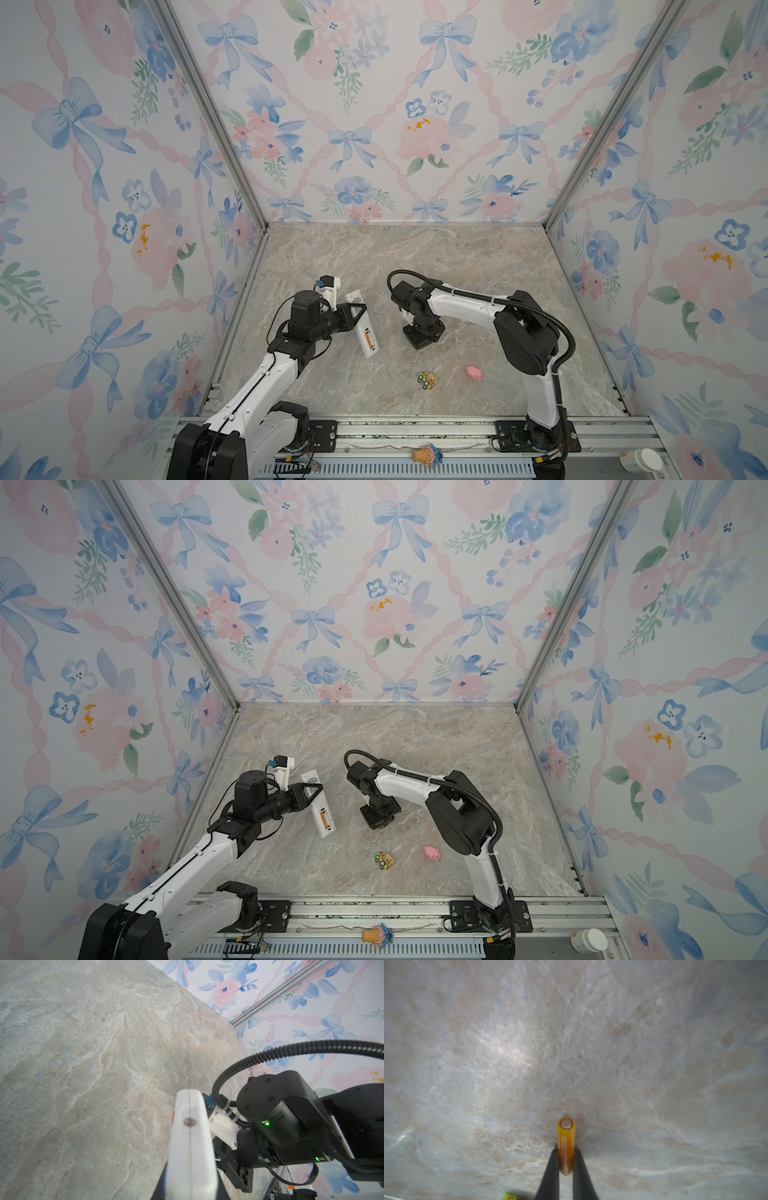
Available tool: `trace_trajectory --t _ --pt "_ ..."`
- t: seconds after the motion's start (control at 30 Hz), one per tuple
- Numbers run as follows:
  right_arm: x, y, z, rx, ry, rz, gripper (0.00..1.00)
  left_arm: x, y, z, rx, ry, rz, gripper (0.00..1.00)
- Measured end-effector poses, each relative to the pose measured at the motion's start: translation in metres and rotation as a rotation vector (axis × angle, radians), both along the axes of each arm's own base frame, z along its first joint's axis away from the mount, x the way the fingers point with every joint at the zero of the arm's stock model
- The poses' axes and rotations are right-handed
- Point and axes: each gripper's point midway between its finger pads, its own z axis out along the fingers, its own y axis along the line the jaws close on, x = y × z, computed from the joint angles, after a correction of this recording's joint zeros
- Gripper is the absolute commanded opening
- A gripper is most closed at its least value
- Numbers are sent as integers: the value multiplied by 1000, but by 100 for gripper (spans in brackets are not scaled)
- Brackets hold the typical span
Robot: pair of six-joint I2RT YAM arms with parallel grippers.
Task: Load the batteries into the remote control
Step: 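Move the right gripper with the orange battery over the remote's battery compartment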
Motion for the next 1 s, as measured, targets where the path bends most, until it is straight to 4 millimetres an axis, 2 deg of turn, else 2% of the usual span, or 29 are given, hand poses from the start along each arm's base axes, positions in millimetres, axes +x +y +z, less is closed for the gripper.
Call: trace_trajectory --t 0.27,0.53,0.7,1.0 --pt "4 6 32 75 -55 0 0 6 -1 2 -16 -9 7 0" --pt "-4 15 57 147 -62 13 0 9 -2 -5 -15 8 9 0" --pt "-11 34 78 206 -57 44 0 12 -2 -4 -20 9 9 0" --pt "-9 65 129 338 -71 59 0 14 -5 7 -56 -23 -5 0"
